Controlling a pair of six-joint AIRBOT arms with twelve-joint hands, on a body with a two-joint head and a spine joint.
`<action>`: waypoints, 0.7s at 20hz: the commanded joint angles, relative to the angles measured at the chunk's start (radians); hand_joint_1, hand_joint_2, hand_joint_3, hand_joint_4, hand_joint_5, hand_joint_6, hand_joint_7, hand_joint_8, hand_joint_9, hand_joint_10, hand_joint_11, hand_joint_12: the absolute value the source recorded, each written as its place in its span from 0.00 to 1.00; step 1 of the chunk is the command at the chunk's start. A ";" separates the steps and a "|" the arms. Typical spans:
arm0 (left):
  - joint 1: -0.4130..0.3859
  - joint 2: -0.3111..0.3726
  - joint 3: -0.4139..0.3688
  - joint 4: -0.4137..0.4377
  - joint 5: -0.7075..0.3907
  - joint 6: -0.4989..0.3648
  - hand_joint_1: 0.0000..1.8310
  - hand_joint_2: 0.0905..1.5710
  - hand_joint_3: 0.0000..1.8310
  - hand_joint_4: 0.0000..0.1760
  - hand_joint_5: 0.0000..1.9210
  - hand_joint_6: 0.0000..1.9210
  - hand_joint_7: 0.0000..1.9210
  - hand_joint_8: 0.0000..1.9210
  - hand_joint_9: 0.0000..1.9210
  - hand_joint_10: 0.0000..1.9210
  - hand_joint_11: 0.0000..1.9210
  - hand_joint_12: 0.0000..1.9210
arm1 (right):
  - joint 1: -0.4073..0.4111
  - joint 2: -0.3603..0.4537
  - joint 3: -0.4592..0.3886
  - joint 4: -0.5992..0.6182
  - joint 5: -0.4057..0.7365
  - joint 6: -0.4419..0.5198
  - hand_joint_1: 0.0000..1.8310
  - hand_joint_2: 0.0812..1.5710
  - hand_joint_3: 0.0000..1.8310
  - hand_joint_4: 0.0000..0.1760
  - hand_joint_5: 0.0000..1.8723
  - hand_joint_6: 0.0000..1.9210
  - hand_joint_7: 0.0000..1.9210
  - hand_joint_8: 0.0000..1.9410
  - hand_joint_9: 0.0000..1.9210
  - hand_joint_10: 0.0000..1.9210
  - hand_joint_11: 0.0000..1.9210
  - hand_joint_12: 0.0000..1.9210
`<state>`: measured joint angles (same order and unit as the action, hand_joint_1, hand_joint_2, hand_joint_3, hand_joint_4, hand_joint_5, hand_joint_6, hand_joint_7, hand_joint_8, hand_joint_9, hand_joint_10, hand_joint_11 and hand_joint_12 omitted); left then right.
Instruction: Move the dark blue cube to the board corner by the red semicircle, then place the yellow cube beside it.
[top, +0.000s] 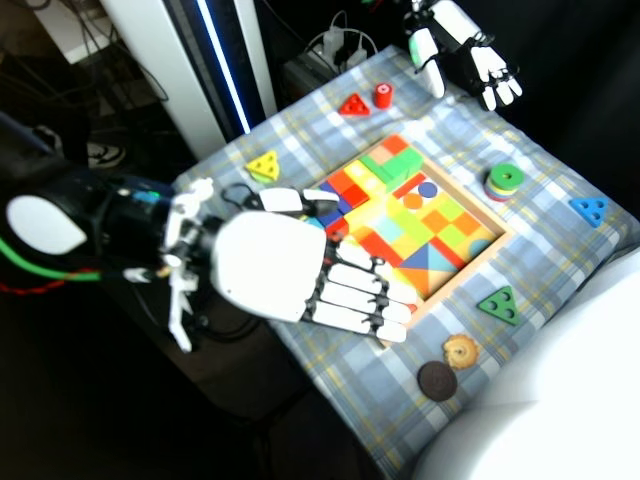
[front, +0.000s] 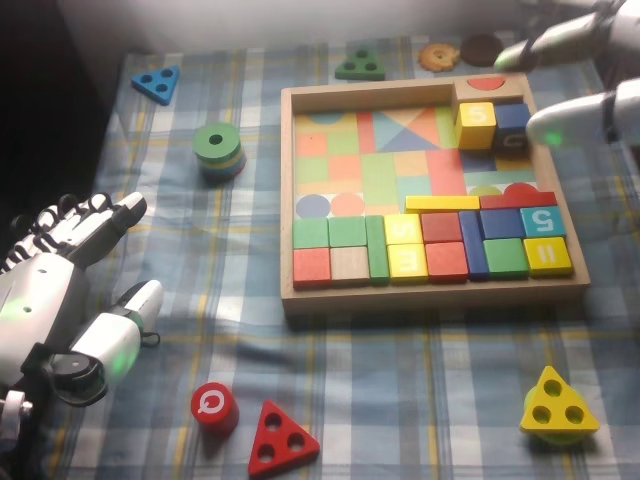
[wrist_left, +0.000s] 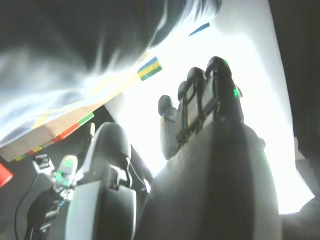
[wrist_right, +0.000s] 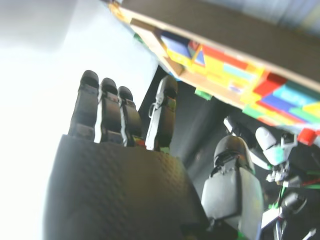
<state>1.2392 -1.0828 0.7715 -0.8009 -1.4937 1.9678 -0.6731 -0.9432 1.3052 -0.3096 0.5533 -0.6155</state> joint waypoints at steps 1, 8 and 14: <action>-0.003 -0.001 0.000 0.048 -0.117 -0.003 0.33 0.88 0.00 0.37 0.17 0.00 0.09 0.00 0.08 0.00 0.00 0.00 | -0.006 0.025 -0.041 0.087 0.148 -0.090 0.00 0.64 0.01 0.42 0.22 0.00 0.00 0.00 0.00 0.00 0.00 0.00; -0.002 0.001 -0.005 0.044 -0.129 -0.003 0.30 0.89 0.00 0.33 0.18 0.00 0.09 0.00 0.07 0.00 0.00 0.00 | -0.444 0.097 -0.231 0.595 0.653 -0.266 0.00 0.65 0.01 0.12 0.13 0.00 0.01 0.00 0.00 0.00 0.00 0.00; -0.003 0.006 -0.009 0.041 -0.133 -0.003 0.29 0.89 0.00 0.43 0.16 0.00 0.09 0.00 0.07 0.00 0.00 0.00 | -0.704 0.098 -0.329 0.826 0.946 -0.272 0.00 0.69 0.01 0.12 0.12 0.01 0.02 0.01 0.00 0.00 0.00 0.00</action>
<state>1.2392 -1.0817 0.7612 -0.8055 -1.5127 1.9671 -1.3918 -0.8505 0.9653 0.5087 1.3422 -0.8894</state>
